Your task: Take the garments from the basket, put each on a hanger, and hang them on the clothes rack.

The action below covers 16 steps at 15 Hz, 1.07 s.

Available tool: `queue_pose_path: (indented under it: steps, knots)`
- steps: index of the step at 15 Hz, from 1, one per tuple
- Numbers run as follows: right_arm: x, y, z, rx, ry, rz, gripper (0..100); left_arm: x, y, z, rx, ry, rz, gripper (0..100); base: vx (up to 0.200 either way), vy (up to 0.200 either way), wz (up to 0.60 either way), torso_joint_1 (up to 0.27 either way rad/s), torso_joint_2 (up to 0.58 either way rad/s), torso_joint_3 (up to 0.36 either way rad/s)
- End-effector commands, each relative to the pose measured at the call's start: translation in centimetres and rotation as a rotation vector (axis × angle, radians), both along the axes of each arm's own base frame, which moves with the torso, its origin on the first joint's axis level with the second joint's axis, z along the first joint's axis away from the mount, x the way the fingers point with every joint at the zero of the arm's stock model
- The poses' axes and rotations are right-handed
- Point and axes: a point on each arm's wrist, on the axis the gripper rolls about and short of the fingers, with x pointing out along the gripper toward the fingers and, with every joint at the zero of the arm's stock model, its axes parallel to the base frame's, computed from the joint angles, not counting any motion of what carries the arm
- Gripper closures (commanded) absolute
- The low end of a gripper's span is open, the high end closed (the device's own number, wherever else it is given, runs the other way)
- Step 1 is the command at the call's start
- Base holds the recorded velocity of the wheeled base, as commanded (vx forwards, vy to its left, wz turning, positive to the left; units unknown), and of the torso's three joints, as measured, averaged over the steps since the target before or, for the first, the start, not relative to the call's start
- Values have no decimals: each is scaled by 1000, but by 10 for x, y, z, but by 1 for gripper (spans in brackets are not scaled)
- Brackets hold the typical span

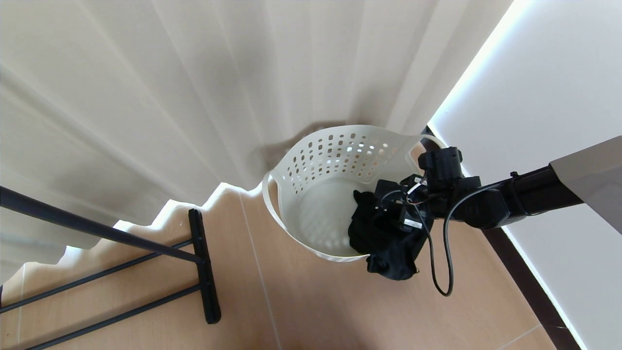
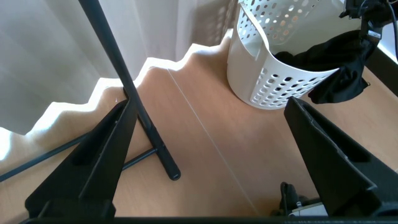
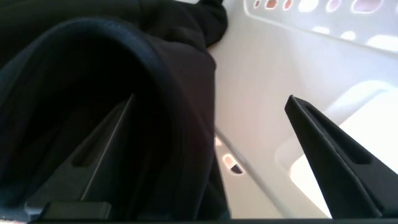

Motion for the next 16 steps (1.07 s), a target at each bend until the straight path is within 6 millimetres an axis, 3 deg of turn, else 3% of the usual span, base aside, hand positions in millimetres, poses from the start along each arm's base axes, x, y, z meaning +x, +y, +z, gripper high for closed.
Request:
queue_pose_path:
  steps: [1,2,3,7,9,12,16]
  knots:
    - [0,0,0,0,-1,1,0,0,0,0,0,-1,1,0,0,0,0,0,0,0]
    - [0,0,1,2,-2,0,0,0,0,0,0,-1,1,0,0,0,0,0,0,0]
    - [0,0,0,2,0,1,100,0,0,0,0,-1,0,0,0,0,0,0,0,0]
    - [-4,0,2,12,3,11,100,0,0,0,0,-1,1,0,0,0,0,0,0,0]
    - [-20,-3,21,54,-14,40,100,0,0,0,0,-1,1,0,0,0,0,0,0,0]
    - [-74,-6,62,185,-37,136,100,0,0,0,0,-1,1,0,0,0,0,0,0,0]
    - [-168,-32,111,355,-111,274,100,0,0,0,0,-1,1,0,0,0,0,0,0,0]
